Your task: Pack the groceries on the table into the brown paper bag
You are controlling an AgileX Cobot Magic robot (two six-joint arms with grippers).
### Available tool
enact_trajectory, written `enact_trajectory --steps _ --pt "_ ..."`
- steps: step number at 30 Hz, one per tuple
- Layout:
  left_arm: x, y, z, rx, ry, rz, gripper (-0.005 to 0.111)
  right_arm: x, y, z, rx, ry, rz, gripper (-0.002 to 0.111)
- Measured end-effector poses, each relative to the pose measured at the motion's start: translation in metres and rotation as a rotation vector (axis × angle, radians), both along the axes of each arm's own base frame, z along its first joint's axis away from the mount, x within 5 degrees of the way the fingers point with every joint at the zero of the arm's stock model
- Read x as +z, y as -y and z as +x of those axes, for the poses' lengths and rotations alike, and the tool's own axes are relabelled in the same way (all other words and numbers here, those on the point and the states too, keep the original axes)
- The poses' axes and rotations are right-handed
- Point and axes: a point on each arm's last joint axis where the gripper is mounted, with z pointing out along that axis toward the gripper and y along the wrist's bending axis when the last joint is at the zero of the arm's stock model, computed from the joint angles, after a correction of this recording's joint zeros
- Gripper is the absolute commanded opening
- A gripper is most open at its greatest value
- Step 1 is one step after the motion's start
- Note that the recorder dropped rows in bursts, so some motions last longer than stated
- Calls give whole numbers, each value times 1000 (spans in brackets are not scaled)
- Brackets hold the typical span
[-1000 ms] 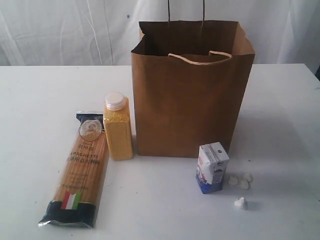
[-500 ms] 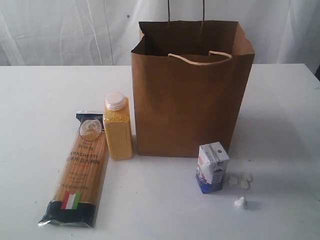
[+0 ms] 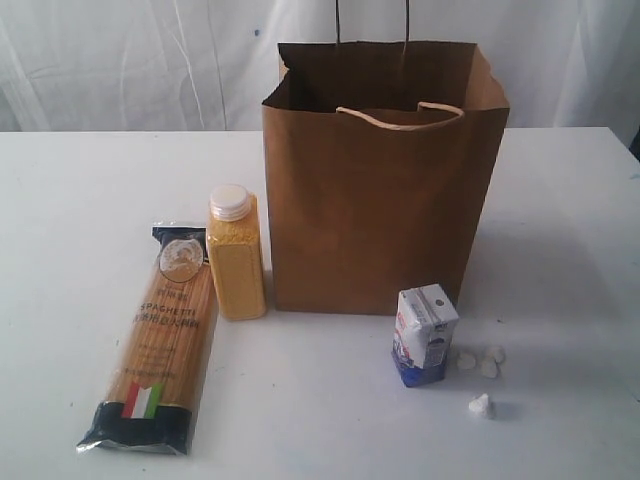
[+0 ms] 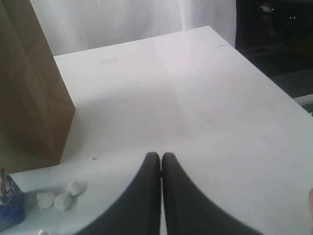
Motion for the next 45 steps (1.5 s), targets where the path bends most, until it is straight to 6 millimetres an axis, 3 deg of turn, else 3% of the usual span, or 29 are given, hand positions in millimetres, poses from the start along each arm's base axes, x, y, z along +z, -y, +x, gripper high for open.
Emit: enact_trajectory --steps 4,10,15,18,21,23,25,28,30,35,41,45 --pt "-10 1 1 -23 -34 19 1 6 -2 2 5 73 82 0" --pt "-9 4 2 -51 -11 21 1 27 -3 3 -28 329 590 0" --pt "-2 11 6 -131 78 24 1 33 -3 2 -60 371 971 0" --pt "6 16 9 -209 147 121 1 68 -3 -5 -13 458 1115 0" --pt "11 19 9 -259 184 224 1 129 -4 -28 89 660 982 0" --pt "12 20 10 -272 193 249 1 177 -4 -56 137 857 701 0" --pt "13 20 10 -282 202 261 1 212 -6 -84 124 1015 365 0" --pt "14 22 10 -297 216 271 1 244 -11 -116 67 1164 -27 0" --pt "15 23 10 -304 223 273 1 250 -12 -118 41 1171 -147 0" --pt "15 23 10 -305 224 274 1 238 -5 -92 -26 934 -202 0" --pt "15 23 10 -305 224 276 1 213 1 -71 -49 700 -71 0" --pt "15 23 10 -307 225 276 1 221 -4 -69 58 751 145 0"
